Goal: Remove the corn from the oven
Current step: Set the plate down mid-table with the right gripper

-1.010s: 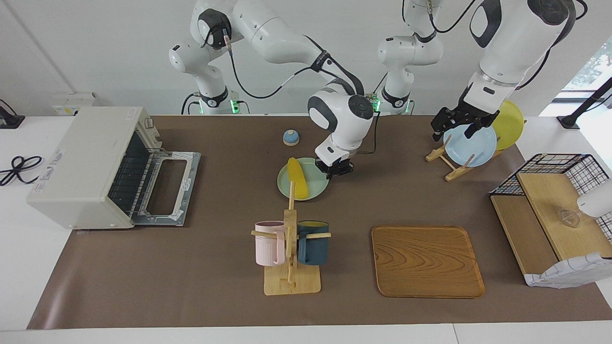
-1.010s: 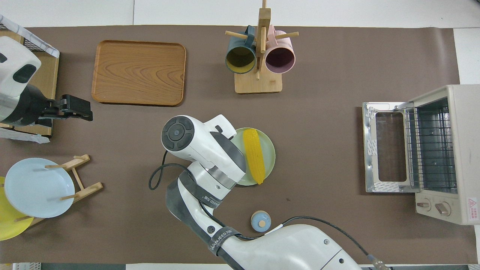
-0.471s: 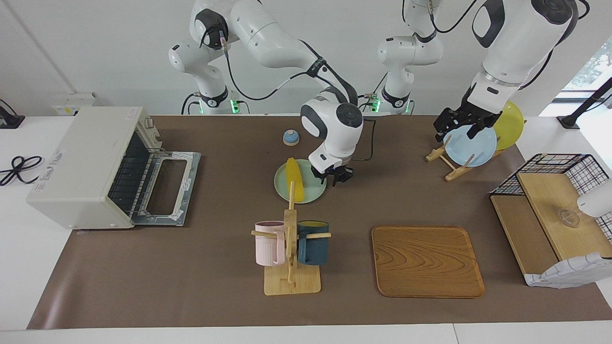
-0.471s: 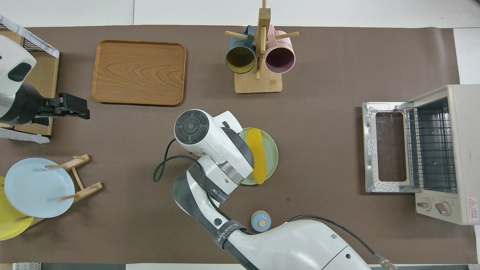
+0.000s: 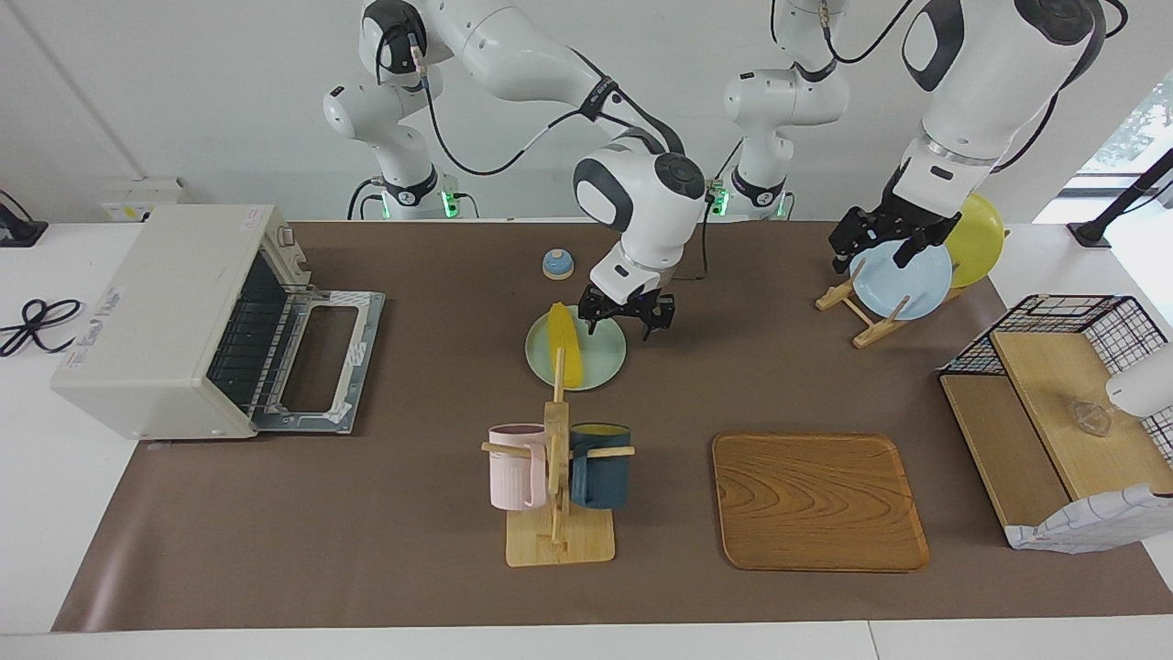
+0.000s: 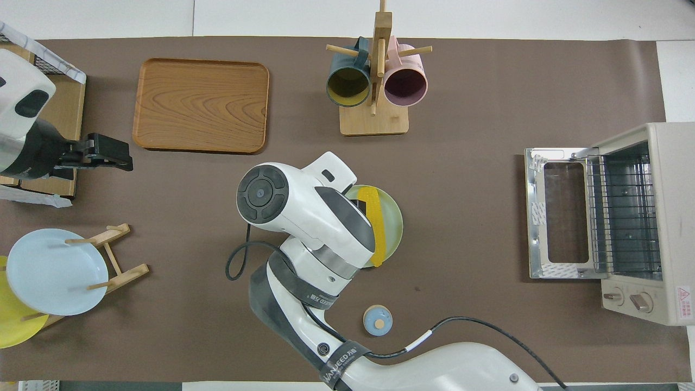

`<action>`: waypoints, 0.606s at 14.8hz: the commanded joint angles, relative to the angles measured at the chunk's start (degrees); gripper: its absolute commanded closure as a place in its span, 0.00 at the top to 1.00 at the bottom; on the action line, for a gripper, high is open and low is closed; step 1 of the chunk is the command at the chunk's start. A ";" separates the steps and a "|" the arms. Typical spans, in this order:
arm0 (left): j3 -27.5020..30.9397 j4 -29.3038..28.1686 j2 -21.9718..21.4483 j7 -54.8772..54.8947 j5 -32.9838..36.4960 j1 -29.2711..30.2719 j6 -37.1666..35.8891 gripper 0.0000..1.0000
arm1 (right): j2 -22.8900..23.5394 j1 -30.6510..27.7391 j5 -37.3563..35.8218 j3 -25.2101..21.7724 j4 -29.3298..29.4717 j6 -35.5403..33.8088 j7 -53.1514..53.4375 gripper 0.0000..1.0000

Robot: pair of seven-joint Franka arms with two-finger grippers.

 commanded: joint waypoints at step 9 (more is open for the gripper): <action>-0.37 -5.33 -0.41 -5.64 -1.42 -8.54 6.00 1.00 | -12.92 -14.13 -1.87 -0.12 -19.73 -2.40 -9.33 0.00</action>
